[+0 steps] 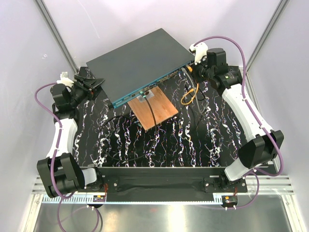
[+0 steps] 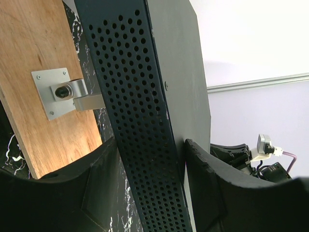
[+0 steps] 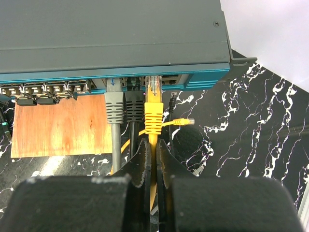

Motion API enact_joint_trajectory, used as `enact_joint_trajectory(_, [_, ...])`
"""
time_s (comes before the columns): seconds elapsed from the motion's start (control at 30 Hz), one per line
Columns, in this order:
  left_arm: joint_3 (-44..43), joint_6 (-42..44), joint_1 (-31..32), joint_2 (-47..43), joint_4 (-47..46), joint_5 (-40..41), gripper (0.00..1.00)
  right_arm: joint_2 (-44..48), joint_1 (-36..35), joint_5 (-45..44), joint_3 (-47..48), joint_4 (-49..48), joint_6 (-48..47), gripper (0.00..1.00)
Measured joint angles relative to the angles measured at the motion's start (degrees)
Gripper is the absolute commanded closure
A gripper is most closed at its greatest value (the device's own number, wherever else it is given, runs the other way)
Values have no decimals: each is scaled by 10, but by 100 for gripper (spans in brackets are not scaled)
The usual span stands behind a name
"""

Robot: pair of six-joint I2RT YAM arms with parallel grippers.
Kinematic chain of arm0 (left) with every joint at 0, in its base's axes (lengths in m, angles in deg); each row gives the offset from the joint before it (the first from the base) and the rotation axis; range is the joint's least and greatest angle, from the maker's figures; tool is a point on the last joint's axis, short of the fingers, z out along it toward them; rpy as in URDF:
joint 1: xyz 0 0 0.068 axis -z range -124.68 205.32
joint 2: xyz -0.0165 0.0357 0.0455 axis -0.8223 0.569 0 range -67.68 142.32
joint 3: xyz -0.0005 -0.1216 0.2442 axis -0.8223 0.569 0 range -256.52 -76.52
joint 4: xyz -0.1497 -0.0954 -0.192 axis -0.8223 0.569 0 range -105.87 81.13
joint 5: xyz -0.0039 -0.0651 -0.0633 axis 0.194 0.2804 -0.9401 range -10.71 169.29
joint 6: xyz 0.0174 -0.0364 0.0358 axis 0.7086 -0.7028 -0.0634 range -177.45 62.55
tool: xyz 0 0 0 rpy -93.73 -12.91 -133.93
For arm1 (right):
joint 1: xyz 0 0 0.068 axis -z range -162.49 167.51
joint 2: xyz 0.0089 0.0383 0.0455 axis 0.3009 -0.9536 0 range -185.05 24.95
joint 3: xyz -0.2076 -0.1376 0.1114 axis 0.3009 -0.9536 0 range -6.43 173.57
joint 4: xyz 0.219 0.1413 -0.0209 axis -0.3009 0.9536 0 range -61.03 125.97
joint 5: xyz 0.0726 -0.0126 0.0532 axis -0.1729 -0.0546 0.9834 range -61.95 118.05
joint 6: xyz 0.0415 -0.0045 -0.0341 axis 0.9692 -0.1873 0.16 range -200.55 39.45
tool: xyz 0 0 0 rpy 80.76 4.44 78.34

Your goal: Insert the plug into the switch port

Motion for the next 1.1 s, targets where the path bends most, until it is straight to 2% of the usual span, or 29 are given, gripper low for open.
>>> enact_joint_trajectory(0.7, [5,-3,0,0,-7,0,100,3,-12,-16,0,0,-33,100])
enact_joint_trajectory(1.1, [7,-6,0,0,-11,1,100,19,-16,-18,-19,-30,-56,100])
